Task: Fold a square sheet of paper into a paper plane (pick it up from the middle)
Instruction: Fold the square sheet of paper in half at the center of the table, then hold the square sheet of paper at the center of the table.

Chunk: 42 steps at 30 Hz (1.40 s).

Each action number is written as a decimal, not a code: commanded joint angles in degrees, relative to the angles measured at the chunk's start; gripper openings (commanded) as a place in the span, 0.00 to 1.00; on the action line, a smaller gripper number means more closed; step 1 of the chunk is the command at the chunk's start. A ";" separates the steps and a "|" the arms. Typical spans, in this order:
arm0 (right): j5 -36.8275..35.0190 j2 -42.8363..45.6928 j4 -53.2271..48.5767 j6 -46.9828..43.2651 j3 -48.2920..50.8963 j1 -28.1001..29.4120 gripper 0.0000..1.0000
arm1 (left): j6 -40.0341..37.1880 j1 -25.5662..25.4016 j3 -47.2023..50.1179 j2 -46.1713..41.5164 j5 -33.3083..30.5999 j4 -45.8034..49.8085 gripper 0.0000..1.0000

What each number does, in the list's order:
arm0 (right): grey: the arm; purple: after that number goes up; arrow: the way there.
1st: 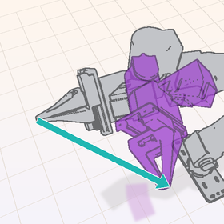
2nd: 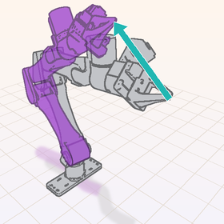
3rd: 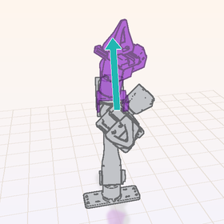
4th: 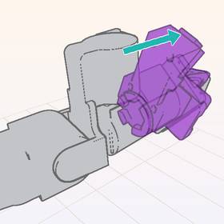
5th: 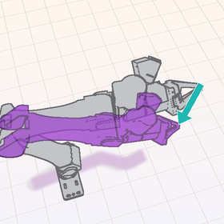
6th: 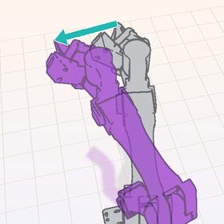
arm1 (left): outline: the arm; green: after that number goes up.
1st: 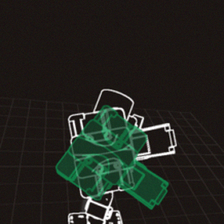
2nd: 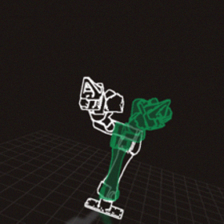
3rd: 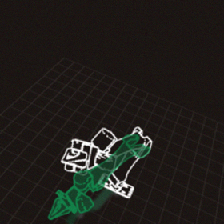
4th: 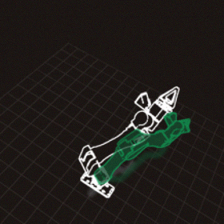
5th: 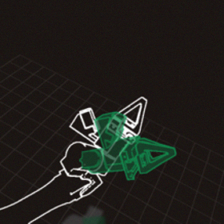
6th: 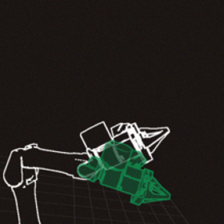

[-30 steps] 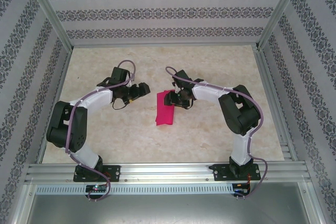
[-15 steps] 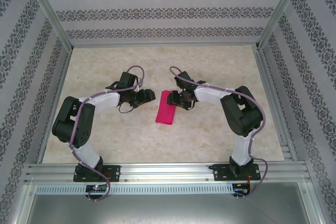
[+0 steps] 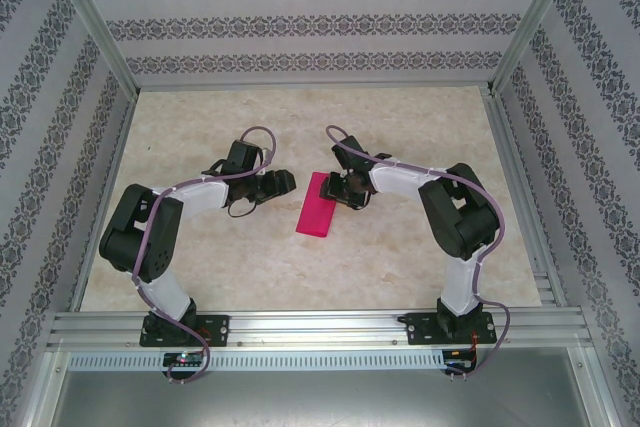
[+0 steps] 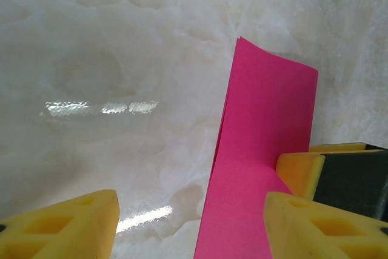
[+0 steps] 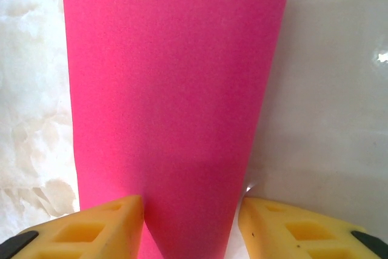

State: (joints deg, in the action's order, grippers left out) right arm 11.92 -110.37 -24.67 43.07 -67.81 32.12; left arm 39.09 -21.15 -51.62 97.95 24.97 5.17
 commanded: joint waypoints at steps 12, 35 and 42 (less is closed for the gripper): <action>-7.91 -8.24 -9.91 -3.94 -0.57 0.03 0.49 | -3.98 -2.15 -2.21 2.93 0.79 -1.30 0.62; -8.94 -13.53 -11.99 -6.02 -2.34 0.58 0.48 | -2.53 -2.96 -2.61 3.21 -1.24 -1.12 0.46; -9.03 -14.30 -11.90 -5.38 -2.41 0.57 0.48 | -3.74 -4.77 -4.41 4.60 2.72 -1.13 0.40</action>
State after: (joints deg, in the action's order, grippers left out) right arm 9.52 -115.24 -33.71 38.89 -74.65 33.01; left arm 36.42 -24.27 -53.71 101.71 25.06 5.19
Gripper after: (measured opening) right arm 0.479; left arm 0.404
